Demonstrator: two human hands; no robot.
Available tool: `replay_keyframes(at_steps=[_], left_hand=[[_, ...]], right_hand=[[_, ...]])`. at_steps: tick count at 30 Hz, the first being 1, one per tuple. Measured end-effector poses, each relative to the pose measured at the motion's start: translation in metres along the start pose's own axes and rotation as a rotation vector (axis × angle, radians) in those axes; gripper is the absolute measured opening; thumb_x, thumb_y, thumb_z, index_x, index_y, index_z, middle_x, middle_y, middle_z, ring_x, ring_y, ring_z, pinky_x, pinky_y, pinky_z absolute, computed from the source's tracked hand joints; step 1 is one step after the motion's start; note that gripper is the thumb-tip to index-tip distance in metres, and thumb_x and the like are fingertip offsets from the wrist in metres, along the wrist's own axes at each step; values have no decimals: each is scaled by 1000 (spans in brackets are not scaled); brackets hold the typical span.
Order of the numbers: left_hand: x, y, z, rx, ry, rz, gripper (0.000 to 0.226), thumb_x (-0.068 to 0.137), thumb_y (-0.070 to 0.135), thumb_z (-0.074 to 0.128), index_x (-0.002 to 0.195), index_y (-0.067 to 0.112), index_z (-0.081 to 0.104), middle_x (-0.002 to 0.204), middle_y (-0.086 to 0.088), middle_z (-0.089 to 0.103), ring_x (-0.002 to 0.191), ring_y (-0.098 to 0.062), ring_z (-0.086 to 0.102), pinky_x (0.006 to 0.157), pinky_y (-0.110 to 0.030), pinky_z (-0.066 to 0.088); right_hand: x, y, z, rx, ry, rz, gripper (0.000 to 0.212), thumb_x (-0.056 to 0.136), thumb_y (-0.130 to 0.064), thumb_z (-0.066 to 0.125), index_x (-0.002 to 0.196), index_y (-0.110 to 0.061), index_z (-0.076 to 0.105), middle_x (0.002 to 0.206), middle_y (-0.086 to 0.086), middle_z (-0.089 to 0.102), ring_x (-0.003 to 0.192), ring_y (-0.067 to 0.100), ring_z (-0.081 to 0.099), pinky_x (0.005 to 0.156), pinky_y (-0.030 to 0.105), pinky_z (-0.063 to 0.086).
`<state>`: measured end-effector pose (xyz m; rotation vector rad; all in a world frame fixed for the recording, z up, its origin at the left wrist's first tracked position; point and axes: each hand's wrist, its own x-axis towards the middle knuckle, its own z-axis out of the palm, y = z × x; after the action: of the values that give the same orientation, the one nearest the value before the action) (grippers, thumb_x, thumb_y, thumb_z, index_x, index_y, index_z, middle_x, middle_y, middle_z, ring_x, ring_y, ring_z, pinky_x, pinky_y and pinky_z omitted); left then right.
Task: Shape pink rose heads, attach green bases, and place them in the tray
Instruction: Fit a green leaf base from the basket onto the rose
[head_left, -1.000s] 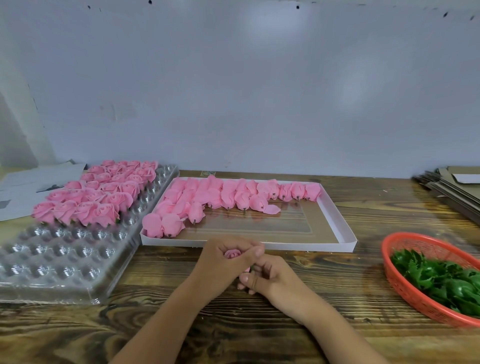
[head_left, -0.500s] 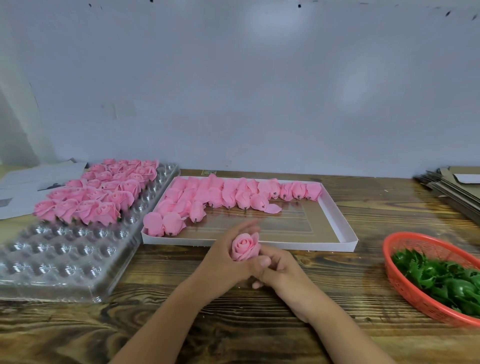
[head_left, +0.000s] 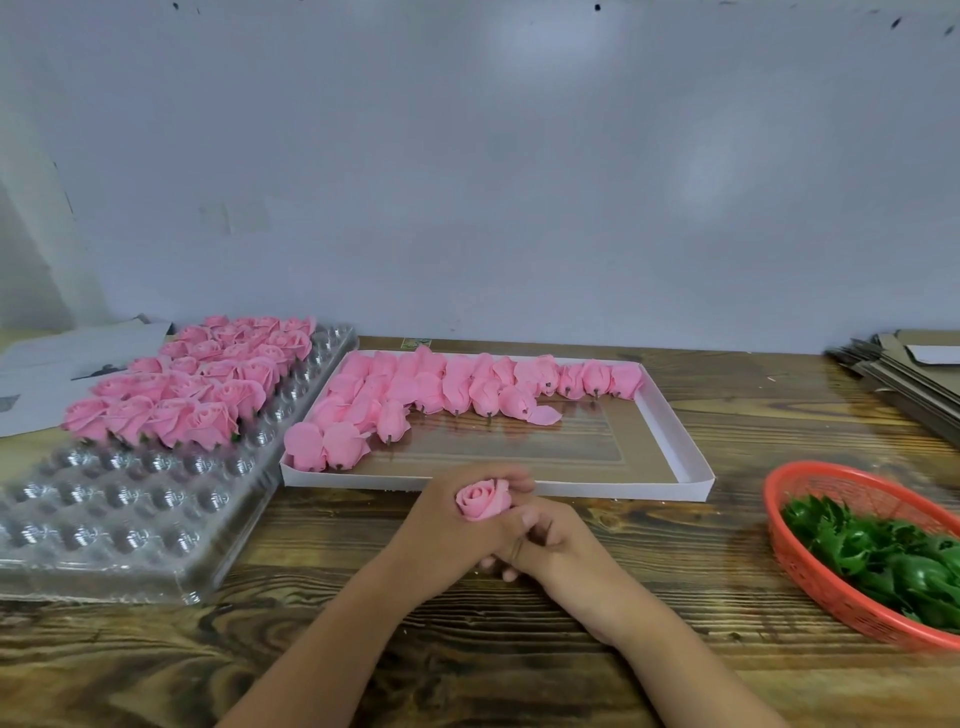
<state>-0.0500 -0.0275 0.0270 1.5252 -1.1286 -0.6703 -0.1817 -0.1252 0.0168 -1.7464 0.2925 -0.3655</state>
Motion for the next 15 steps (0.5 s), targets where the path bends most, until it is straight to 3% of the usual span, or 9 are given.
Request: replay_keyframes(at_steps=[3,6,10,15], left_hand=[[0,1,0,-5,-87,-31,36,88,29,78,121,36,67,107,14,75,90,-2,71,77,-9,51],[-1,0,-2,-27,-90,5,41,83,36,80,121,31,65,104,0,76,99,-11,71,85,-15,51],[0,-2,-7,15,10,91,49,78,34,82,114,61,61,114,15,72,108,-6,67,90,-15,52],[2,-6,-13,56,85,89,60,81,18,84,123,53,58,118,30,65,113,2,63,93,-15,52]], right_hand=[[1,-1,0,11,4,-23,28,99,-9,55,115,-24,71,105,6,73,92,19,67,73,27,54],[3,0,0,109,70,-36,27,99,-13,59,119,-25,71,104,8,75,86,10,64,68,22,52],[6,6,-2,106,149,-26,28,98,-10,60,115,-28,73,102,24,71,85,17,61,65,22,51],[7,8,0,24,119,-82,34,101,-16,57,115,-44,69,100,20,69,81,22,61,63,26,51]])
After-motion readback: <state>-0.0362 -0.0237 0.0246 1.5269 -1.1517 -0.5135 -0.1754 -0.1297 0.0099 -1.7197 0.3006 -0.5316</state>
